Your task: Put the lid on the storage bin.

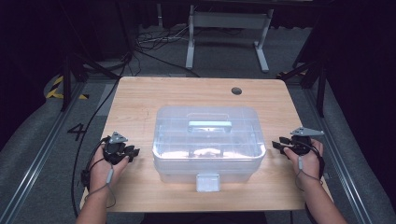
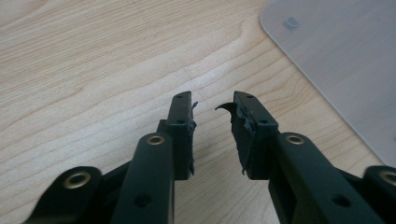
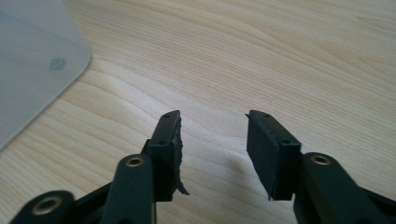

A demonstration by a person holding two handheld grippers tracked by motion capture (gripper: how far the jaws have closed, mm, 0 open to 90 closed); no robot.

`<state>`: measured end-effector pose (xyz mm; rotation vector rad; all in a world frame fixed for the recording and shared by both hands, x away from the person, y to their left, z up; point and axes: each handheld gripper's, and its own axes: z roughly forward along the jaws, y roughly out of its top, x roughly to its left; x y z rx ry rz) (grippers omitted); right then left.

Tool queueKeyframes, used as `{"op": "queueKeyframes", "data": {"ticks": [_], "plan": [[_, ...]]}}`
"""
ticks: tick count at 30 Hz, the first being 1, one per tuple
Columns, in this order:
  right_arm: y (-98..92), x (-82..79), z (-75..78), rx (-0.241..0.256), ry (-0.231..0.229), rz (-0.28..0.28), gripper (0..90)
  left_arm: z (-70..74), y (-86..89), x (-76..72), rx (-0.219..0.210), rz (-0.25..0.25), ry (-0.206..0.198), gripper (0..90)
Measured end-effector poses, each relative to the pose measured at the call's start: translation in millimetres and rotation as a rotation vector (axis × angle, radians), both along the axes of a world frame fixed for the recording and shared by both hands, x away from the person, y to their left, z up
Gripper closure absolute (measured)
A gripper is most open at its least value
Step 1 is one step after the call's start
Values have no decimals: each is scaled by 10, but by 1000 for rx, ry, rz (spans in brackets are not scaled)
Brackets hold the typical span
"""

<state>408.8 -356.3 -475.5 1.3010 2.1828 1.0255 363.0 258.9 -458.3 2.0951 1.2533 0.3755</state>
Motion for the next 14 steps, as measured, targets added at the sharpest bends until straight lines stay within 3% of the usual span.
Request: {"op": "queueKeyframes", "data": {"ticks": [3,5,8,12,14], "plan": [[9,9,-9,12,13,-1,475,-17,1,5,-49,-6,8,599],[13,14,-14,11,16,-5,434,-14,2,7,-46,-1,9,533],[13,43,-60,-4,38,-3,371,-39,5,20,-40,3,17,455],[6,56,-82,-8,39,-12,331,-92,-14,53,28,-1,25,383],[9,55,-81,1,29,-17,325,-93,-19,58,23,-4,25,363]]}}
